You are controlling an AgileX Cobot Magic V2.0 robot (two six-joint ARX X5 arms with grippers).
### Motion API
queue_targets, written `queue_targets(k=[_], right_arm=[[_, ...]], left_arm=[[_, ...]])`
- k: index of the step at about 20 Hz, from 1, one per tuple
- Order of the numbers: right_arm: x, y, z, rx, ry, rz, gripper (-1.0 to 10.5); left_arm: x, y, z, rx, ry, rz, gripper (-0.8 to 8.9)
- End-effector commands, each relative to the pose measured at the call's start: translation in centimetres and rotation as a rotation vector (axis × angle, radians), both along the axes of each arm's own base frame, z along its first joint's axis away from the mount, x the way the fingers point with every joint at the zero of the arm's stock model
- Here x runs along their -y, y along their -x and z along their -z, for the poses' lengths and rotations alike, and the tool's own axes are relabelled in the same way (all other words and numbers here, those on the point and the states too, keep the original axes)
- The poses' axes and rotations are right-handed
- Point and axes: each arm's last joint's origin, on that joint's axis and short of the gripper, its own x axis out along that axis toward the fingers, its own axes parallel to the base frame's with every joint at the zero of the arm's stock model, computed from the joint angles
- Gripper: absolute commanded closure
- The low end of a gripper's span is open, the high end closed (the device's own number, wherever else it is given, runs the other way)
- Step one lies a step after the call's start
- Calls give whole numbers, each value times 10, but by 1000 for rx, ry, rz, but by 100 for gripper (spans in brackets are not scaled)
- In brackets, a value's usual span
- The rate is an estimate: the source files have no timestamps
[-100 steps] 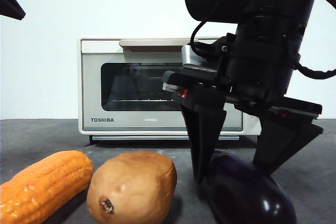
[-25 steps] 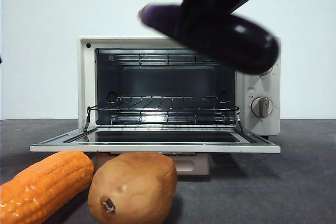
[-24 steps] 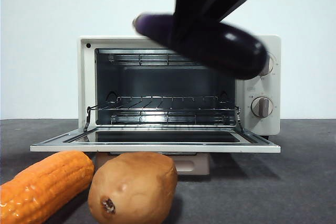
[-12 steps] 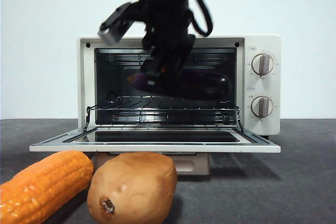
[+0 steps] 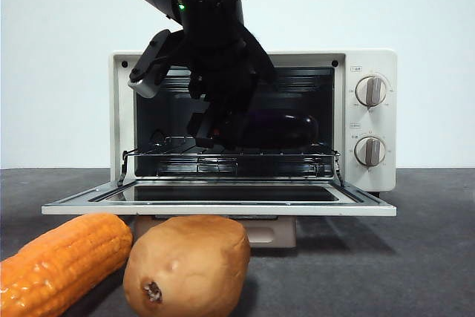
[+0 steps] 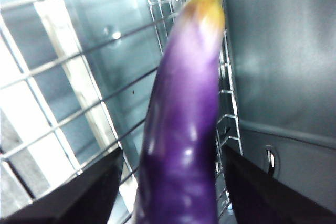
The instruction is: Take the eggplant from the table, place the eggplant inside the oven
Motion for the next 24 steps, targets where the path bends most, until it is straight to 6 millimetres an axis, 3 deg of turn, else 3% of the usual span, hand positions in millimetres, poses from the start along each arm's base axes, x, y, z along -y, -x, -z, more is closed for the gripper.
queue_targets(k=[1,11,13,15,18,21,24], right_arm=[[-15,6,0,17,-27,-18,640],[-22,17,-1,9,-33,-39,641],[-23,26,-13,10,-58,-62,641],[-22,39,-36,24,-126,-82,641],[-3,68,-83,-25,-255,-103,697],[33,102,-132,-97,-400,-113,790],[69,125,-167,-132,-486,-134,905]], left_arm=[[0,-2,-1,11,-2,9,810],[1,-3,-1,9,-3,9,810],[1,-8,3,-9,-5,9,810],[3,-18,9,-28,-7,9,810],[6,-39,28,-110,-18,10,810],[11,-61,58,-225,21,68,810],[15,-73,81,-315,56,103,810]])
